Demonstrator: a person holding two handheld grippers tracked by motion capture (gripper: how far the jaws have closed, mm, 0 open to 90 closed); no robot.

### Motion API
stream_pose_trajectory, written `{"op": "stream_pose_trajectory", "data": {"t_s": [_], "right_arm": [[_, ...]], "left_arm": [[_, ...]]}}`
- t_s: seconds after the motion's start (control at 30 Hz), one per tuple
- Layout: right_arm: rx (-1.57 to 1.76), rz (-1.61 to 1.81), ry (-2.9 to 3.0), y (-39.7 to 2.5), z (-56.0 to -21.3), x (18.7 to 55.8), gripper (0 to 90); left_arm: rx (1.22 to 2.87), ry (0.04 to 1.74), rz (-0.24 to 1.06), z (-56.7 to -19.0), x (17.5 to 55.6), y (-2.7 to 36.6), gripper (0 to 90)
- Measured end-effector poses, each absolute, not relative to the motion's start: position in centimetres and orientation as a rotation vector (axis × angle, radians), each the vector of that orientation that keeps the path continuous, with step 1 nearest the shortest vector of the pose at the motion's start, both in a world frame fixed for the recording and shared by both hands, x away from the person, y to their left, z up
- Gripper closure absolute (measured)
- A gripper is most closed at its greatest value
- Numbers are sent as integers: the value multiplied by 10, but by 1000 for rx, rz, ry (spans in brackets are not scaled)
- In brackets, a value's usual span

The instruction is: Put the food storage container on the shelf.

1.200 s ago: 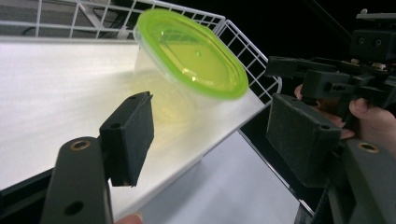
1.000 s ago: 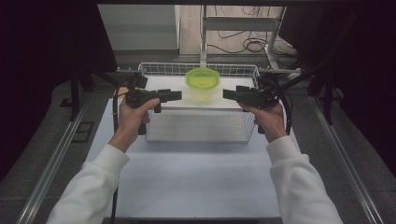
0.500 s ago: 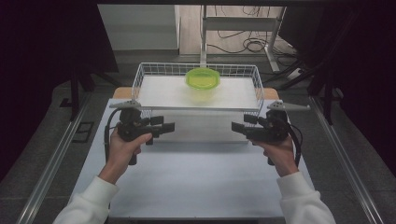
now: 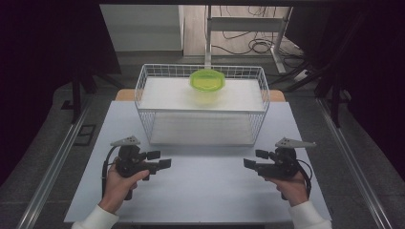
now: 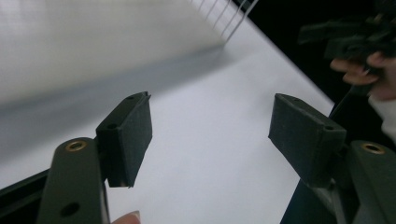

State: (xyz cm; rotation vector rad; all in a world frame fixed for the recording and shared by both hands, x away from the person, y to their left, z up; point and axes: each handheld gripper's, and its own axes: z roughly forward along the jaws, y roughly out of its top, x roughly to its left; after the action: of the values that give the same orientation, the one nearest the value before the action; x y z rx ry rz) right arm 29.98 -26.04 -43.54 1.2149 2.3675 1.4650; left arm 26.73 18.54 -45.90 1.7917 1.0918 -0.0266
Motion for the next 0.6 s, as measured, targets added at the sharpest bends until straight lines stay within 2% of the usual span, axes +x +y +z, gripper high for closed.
{"op": "stream_pose_trajectory", "data": {"t_s": [0.27,0.6], "right_arm": [[1251,1394,2408,-262,-458,295,263],[1239,1406,2372,-265,-458,295,254]], "left_arm": [[1832,1121,-29,-476,260,187,289],[1837,1124,-16,-476,261,185,287]]}}
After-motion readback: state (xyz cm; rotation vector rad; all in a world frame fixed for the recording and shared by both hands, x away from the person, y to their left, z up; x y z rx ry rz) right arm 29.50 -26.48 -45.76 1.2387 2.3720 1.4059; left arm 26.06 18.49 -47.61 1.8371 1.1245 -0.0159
